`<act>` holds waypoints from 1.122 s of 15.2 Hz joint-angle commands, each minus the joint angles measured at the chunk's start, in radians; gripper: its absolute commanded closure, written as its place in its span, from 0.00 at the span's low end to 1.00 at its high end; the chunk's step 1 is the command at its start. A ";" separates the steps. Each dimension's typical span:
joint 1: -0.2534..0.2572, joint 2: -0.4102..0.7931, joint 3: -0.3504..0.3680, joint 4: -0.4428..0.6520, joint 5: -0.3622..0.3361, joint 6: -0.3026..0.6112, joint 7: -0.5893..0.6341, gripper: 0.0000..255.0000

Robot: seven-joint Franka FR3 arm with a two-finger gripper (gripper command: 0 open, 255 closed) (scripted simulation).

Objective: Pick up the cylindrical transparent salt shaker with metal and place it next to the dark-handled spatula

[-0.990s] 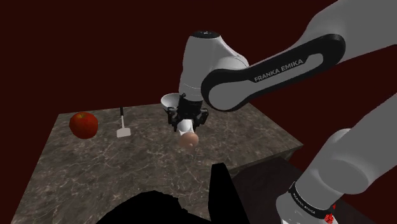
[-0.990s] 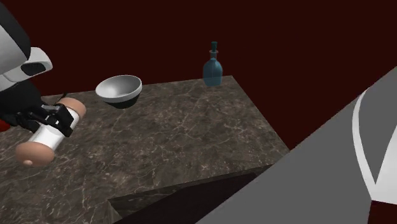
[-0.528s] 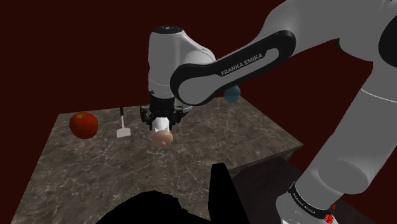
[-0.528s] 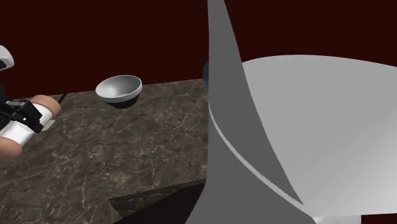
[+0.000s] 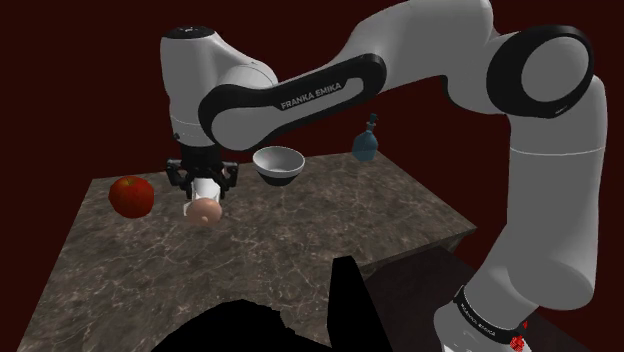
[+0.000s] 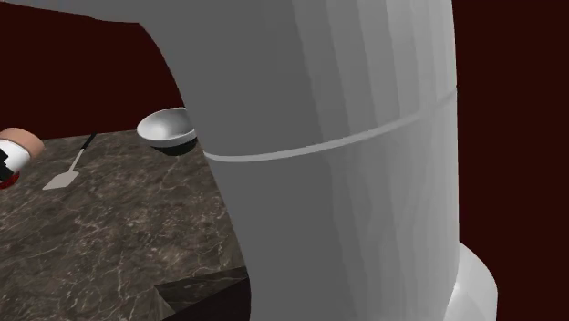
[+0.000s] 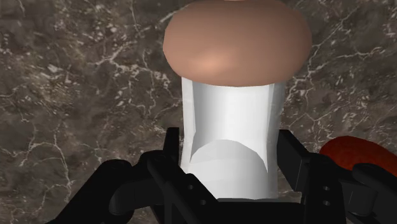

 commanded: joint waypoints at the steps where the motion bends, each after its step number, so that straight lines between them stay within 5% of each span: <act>1: 0.057 0.101 -0.017 0.141 -0.041 -0.054 0.016 1.00; 5: 0.154 0.256 -0.048 0.396 -0.082 -0.155 0.009 1.00; 17: 0.148 0.300 -0.068 0.304 -0.114 -0.029 0.047 1.00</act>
